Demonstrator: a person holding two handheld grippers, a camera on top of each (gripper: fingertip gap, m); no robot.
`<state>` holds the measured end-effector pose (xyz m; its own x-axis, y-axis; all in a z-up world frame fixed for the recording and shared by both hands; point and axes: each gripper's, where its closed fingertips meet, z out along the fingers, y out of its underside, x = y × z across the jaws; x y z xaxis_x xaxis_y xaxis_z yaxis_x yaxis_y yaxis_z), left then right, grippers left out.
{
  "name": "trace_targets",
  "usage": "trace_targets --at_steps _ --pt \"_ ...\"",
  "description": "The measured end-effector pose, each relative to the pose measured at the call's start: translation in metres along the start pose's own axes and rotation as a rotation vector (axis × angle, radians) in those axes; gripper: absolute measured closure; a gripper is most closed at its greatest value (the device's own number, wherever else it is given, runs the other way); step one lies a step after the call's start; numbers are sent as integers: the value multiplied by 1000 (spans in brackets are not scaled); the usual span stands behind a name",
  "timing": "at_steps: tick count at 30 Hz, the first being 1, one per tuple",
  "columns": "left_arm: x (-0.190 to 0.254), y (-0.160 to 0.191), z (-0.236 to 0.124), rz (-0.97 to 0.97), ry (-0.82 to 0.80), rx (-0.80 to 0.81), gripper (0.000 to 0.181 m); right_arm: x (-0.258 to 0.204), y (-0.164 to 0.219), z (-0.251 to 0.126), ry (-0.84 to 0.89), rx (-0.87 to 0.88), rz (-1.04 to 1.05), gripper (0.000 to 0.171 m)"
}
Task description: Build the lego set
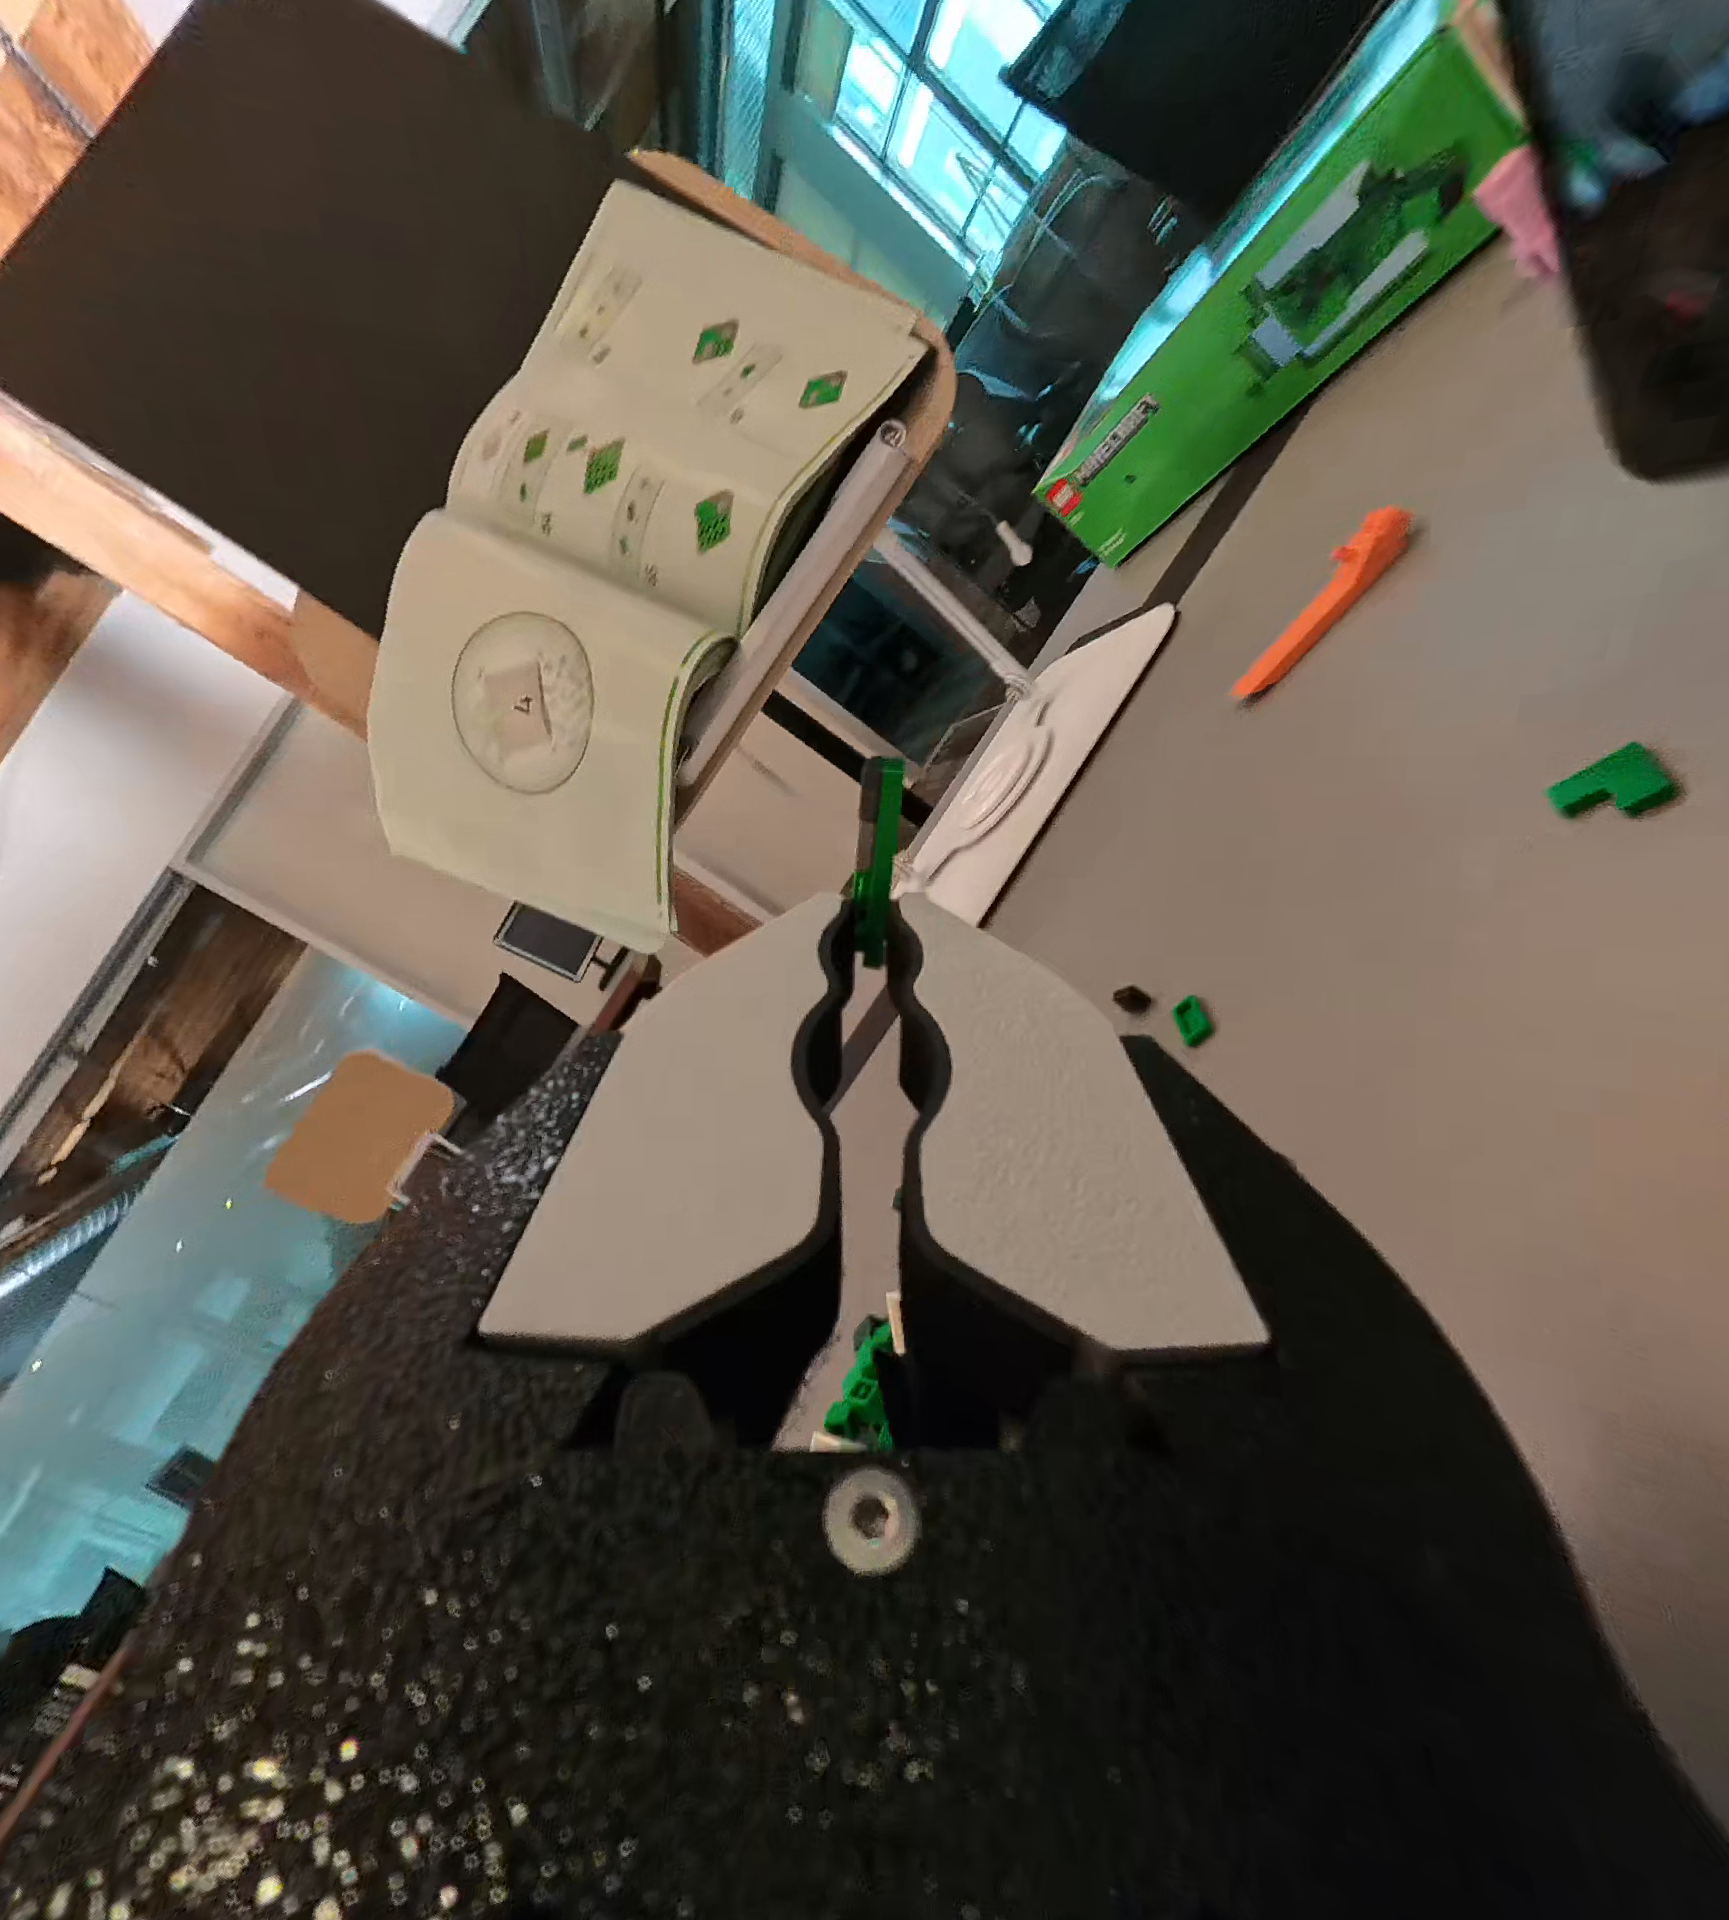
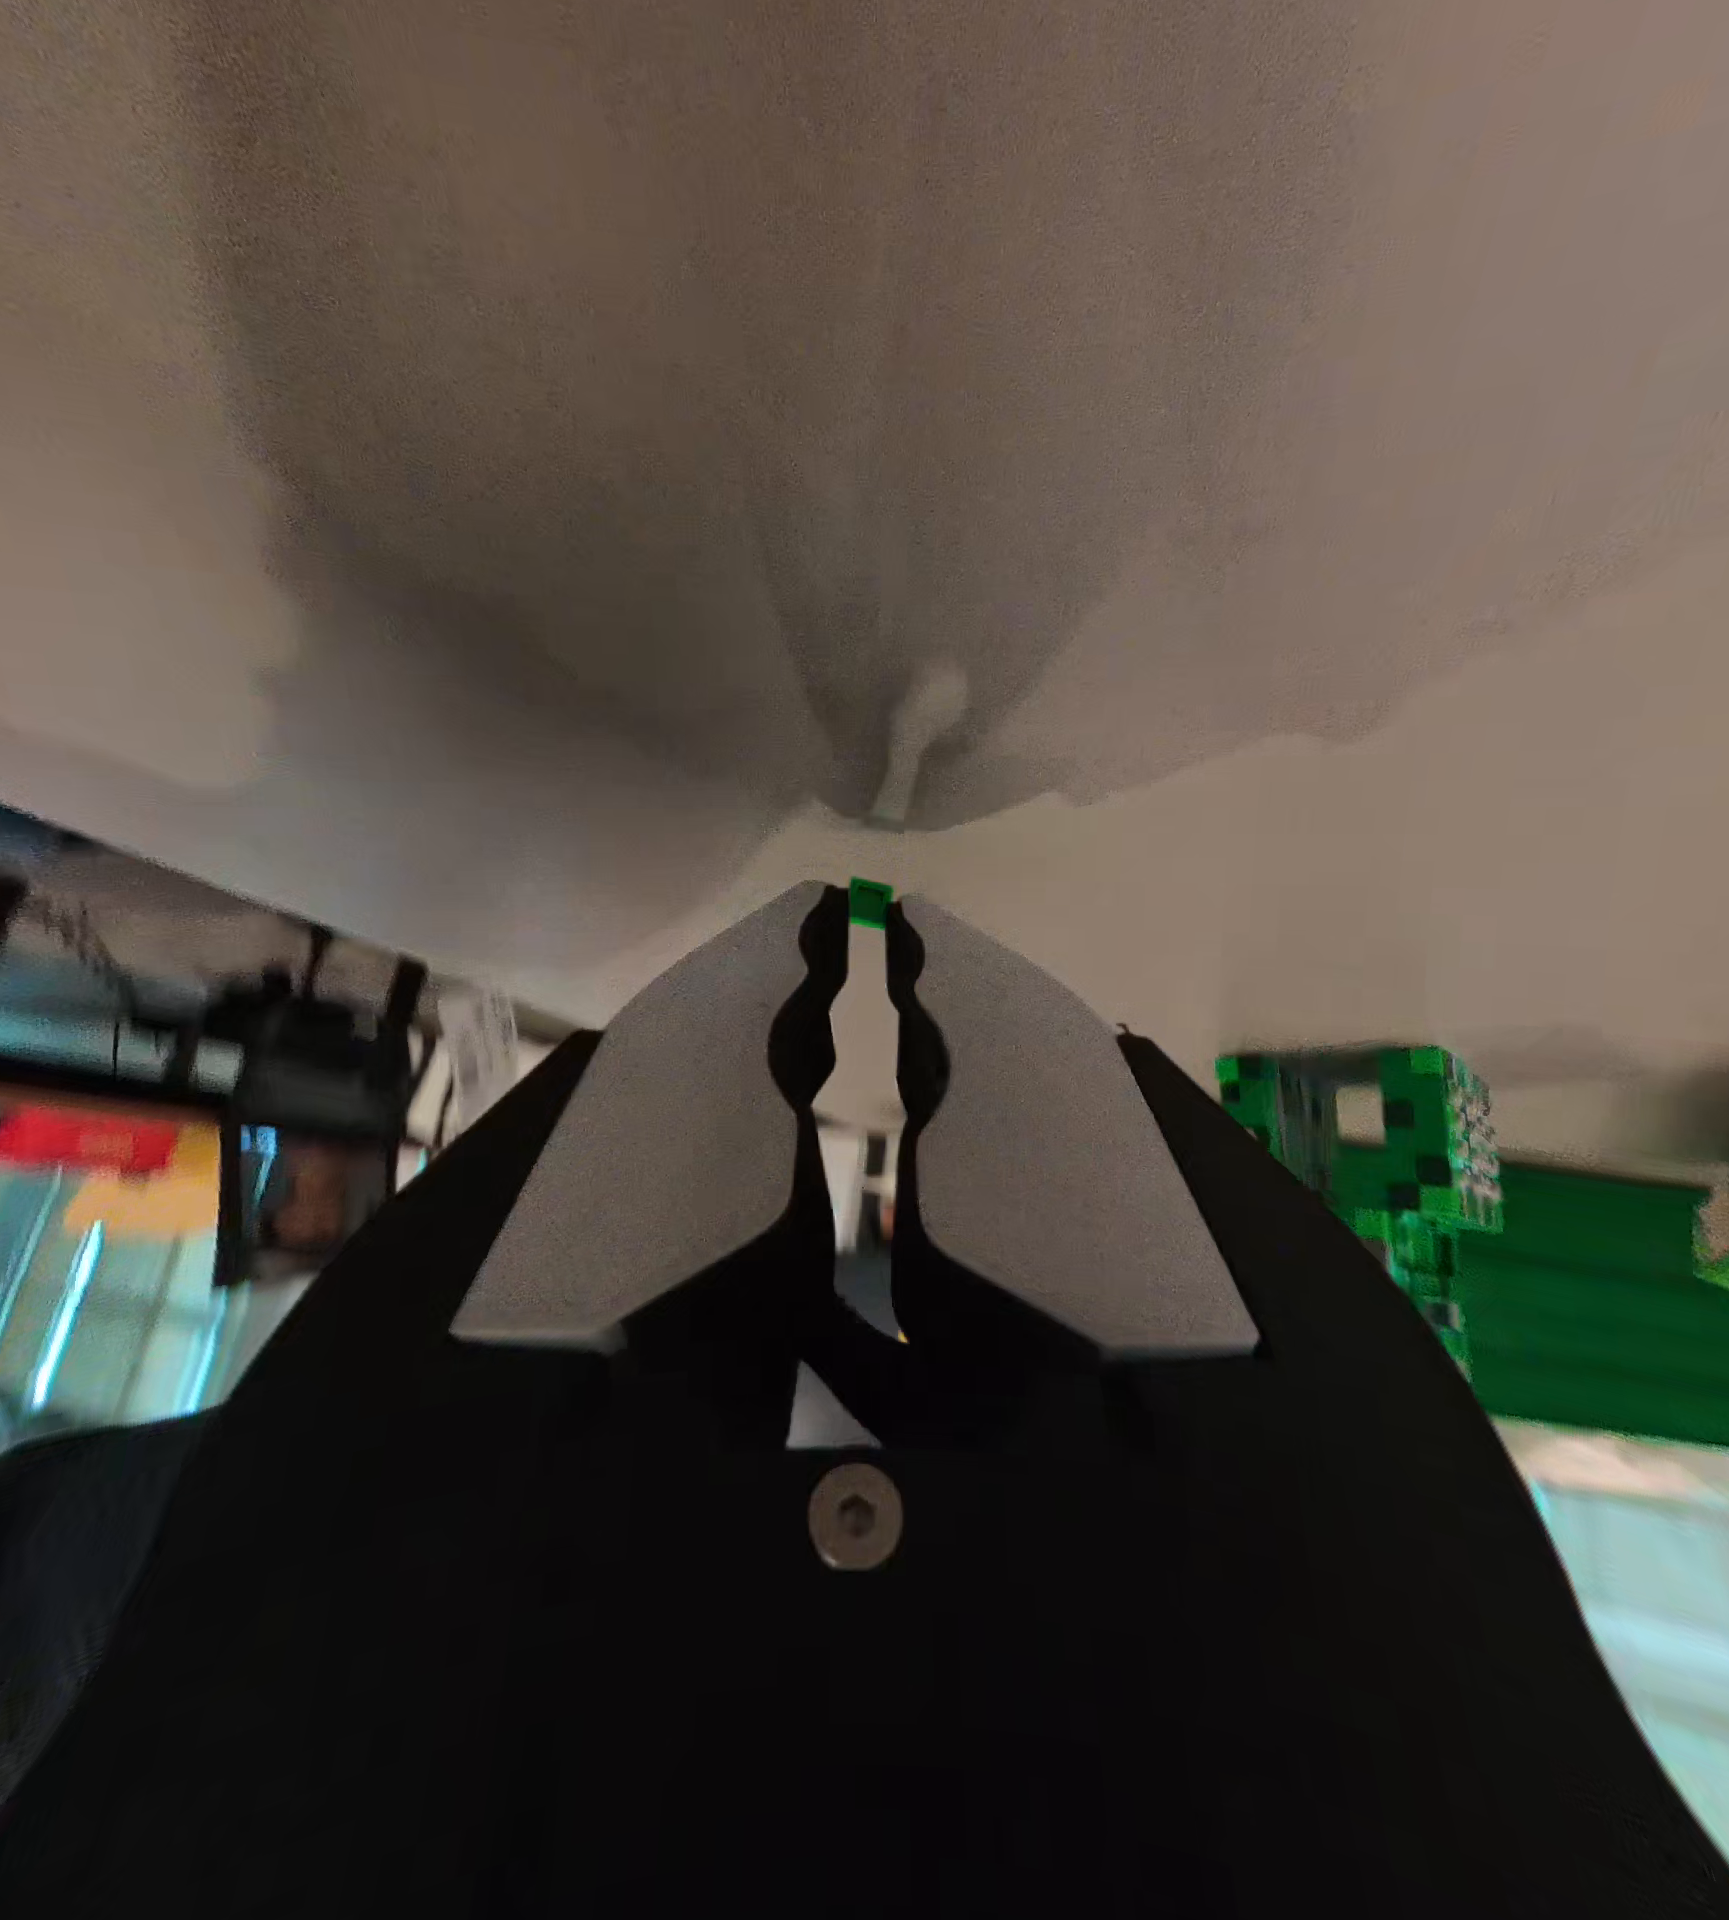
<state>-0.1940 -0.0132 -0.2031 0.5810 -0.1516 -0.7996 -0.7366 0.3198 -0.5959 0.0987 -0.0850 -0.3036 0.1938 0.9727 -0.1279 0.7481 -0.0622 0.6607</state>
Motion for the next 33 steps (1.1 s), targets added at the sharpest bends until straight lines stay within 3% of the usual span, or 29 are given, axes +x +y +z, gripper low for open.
trace_targets --at_steps 4,7,12,16,19,23,25,29,33 --pt "6 -1 1 19 21 1 177 -6 1 6 3 -244 -103 164" --pt "14 -4 1 57 47 5 177 -7 -9 -2 -4 -263 -125 164" --pt "16 -3 2 47 65 3 177 -4 -25 -10 21 -162 -150 142" --pt "18 -3 2 36 74 2 177 -7 -43 -31 61 185 -131 136" --pt "20 -6 1 39 81 12 177 -1 -46 -62 160 650 -21 137" --pt "27 -16 1 64 96 37 177 7 -12 -90 193 1417 472 137" --pt "32 -19 1 72 111 45 177 -4 5 -74 171 1642 660 137" --pt "37 -22 2 54 136 57 177 -32 1 -35 224 1619 736 116" --pt "40 -23 2 47 152 58 177 -37 -14 -25 238 1554 721 111"
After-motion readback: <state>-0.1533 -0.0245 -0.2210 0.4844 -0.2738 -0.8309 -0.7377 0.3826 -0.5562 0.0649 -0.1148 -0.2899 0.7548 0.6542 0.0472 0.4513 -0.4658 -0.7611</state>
